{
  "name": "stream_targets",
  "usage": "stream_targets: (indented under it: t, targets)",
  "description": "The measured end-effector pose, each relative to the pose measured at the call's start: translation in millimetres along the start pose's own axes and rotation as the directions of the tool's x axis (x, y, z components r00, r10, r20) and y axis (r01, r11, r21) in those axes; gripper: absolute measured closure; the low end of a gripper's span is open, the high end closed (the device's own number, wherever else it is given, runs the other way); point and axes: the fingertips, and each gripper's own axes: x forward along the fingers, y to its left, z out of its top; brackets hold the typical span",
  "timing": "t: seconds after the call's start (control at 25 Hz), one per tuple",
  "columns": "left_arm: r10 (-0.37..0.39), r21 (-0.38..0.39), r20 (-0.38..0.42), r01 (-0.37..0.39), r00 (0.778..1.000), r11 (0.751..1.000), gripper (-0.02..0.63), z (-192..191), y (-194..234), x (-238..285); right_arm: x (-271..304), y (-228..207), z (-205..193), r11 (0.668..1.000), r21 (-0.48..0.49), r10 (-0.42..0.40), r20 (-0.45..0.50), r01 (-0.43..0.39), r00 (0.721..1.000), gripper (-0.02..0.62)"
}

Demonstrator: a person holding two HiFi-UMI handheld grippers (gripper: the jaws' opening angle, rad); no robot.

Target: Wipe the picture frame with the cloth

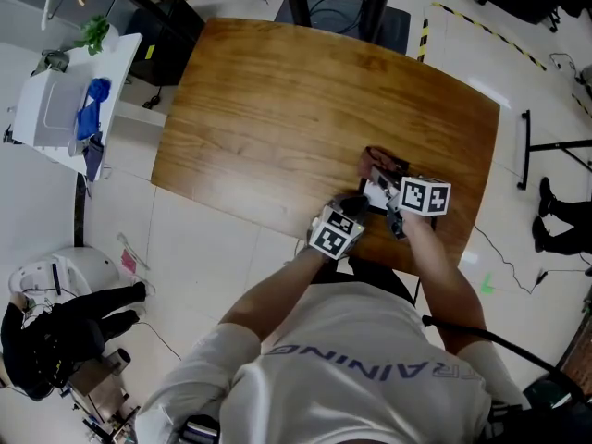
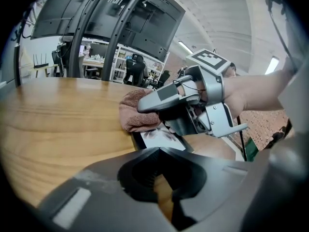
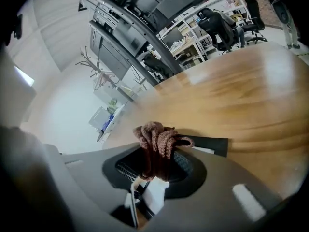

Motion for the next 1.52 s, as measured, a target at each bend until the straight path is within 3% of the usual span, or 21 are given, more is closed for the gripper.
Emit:
stream_targets:
  t: [0.48,0.72,1.2,1.52]
  targets:
    - [0.024,-0.005,0.010,-0.023,1.000,1.000,0.601,0.6,2.2,-0.2,-37.9,-34.8,-2.2,0.996,0.027,-0.089,0.014,0.089,0.996,0.476]
    - [0.029,-0.014,0.014,-0.029,0.999,0.999,0.601,1.1,3.0,-1.0,-63.7,-53.4,-7.1,0.994,-0.004,-0.110,0.006,0.110,0.994,0.474]
    - [0.030,-0.003,0.016,-0.030,0.999,1.000,0.601,1.2,3.0,-0.6,-108.1,-76.4,-6.8,0.980,0.040,-0.200,0.092,0.197,0.975,0.474]
    - [0.017,-0.010,0.007,-0.017,1.000,1.000,0.601,-0.1,2.0,0.0,-101.8,-83.9,-7.0,0.981,0.072,-0.185,0.120,0.178,0.975,0.474]
